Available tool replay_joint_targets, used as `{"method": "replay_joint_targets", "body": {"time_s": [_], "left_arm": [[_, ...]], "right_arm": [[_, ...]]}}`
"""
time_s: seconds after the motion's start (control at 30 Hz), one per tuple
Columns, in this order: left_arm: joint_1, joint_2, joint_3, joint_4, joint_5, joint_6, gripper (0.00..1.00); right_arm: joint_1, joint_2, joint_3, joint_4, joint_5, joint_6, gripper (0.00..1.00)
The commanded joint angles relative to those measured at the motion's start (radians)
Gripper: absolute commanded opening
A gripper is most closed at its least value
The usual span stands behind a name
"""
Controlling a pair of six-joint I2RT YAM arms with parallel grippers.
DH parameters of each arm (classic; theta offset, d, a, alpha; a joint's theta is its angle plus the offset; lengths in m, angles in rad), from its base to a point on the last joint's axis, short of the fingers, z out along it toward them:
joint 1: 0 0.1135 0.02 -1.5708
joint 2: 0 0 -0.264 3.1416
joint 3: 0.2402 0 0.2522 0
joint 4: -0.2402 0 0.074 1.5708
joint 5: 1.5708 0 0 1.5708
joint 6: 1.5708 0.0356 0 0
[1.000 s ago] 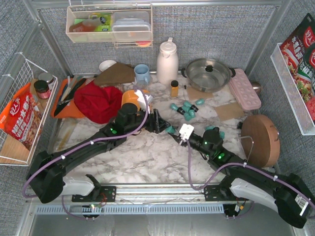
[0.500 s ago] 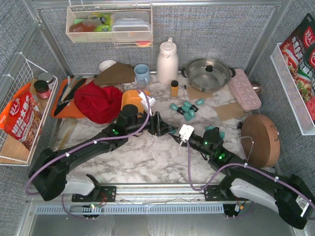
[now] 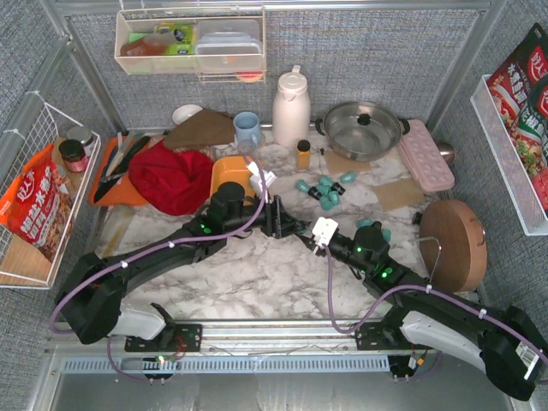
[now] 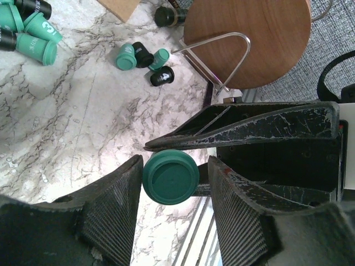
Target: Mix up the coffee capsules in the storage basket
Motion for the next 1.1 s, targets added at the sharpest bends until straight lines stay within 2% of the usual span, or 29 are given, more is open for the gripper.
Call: {"method": "replay_joint_targets", "body": {"time_s": [0.0, 0.17, 0.37, 0.43, 0.5, 0.57, 0.7, 0.83, 0.93, 1.07], "left_arm": [[-0.005, 0.01, 0.011, 0.035, 0.022, -0.005, 0.58], [-0.008, 0.019, 0.019, 0.027, 0.02, -0.004, 0.46], [-0.009, 0.013, 0.031, -0.005, -0.002, 0.006, 0.38], [-0.009, 0.007, 0.034, -0.023, -0.027, 0.007, 0.36], [-0.009, -0.002, 0.038, -0.041, -0.056, 0.009, 0.34], [-0.009, -0.012, 0.04, -0.067, -0.096, 0.01, 0.31], [-0.009, -0.038, 0.05, -0.115, -0.181, 0.018, 0.3], [-0.009, -0.069, 0.047, -0.136, -0.265, 0.027, 0.3], [-0.008, -0.092, 0.041, -0.173, -0.384, 0.047, 0.31], [0.004, -0.095, 0.018, -0.297, -0.814, 0.037, 0.28]], "right_arm": [[0.002, -0.003, 0.003, 0.024, -0.009, -0.005, 0.08], [0.002, -0.003, 0.003, 0.023, -0.008, -0.005, 0.1], [0.002, -0.009, 0.004, 0.016, -0.005, -0.006, 0.18], [0.002, -0.009, 0.005, 0.013, -0.003, -0.004, 0.27], [0.003, -0.011, 0.009, 0.002, -0.001, -0.002, 0.43], [0.003, -0.014, 0.019, -0.017, -0.003, 0.001, 0.53], [0.002, -0.018, 0.031, -0.045, -0.005, 0.003, 0.62], [0.003, -0.027, 0.032, -0.057, 0.001, 0.01, 0.65], [0.002, -0.047, 0.023, -0.053, 0.041, 0.04, 0.68], [0.002, -0.068, 0.01, -0.049, 0.189, 0.09, 0.7]]}}
